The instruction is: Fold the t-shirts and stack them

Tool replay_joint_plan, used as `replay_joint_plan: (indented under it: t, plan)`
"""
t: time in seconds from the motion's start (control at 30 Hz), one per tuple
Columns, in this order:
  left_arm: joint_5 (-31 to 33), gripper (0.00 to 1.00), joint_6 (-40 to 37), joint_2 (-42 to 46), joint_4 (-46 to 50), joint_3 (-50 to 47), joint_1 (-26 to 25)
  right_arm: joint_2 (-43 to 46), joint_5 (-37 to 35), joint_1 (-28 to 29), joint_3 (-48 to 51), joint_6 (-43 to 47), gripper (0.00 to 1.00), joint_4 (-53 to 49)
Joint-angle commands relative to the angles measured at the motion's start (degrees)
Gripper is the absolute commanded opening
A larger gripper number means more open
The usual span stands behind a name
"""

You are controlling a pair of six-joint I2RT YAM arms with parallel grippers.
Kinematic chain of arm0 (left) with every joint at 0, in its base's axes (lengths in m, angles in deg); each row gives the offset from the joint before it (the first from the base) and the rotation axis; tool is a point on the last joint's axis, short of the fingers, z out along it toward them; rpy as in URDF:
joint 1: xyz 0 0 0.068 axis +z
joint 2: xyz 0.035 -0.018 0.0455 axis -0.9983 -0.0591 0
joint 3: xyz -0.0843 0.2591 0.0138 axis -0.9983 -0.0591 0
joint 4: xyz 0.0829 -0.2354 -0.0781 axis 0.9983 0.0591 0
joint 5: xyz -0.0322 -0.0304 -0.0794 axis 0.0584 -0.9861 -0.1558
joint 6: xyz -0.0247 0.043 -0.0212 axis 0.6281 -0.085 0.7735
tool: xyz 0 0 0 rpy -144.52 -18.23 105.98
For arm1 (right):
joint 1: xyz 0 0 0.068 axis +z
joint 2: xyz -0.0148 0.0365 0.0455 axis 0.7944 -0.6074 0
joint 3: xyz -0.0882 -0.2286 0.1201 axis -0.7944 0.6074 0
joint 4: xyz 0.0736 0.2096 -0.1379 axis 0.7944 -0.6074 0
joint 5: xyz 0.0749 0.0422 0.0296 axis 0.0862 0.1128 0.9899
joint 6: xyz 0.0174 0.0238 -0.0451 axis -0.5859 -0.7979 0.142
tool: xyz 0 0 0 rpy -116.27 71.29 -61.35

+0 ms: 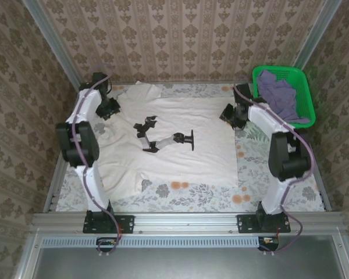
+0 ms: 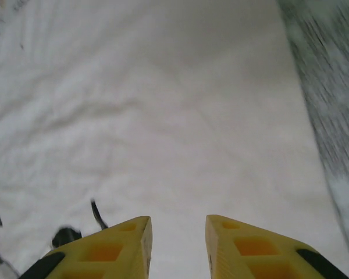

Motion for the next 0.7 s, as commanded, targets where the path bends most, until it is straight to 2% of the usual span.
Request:
replay_joint_plan:
  t: [0.0, 0.13, 0.27, 0.43, 0.6, 0.67]
  plan:
    - [-2.9, 0.32, -3.6, -8.1, 6.8, 10.9, 1.1, -10.3, -3.0, 0.0, -12.3, 4.4, 0.30, -6.6]
    - [-1.2, 0.33, -3.4, -16.2, 10.0, 18.8, 2.7, -22.3, -3.7, -0.1, -27.3, 5.6, 0.30, -12.3]
    - [2.4, 0.34, -2.5, -19.5, 11.5, 19.6, 5.3, -31.2, -4.0, -0.2, -37.1, 5.9, 0.30, -17.0]
    - [1.1, 0.36, -2.8, -21.9, 9.5, 20.2, 7.3, -37.1, -4.0, -1.4, -44.8, 5.4, 0.30, -20.5]
    - [-0.1, 0.39, -3.2, -25.7, 7.7, 25.8, 7.4, -41.1, -3.7, -3.3, -52.0, 4.6, 0.32, -22.7]
    - [-0.5, 0.41, -2.8, -27.7, 7.9, 29.3, 7.6, -44.1, -3.8, -3.8, -58.5, 5.3, 0.34, -25.8]
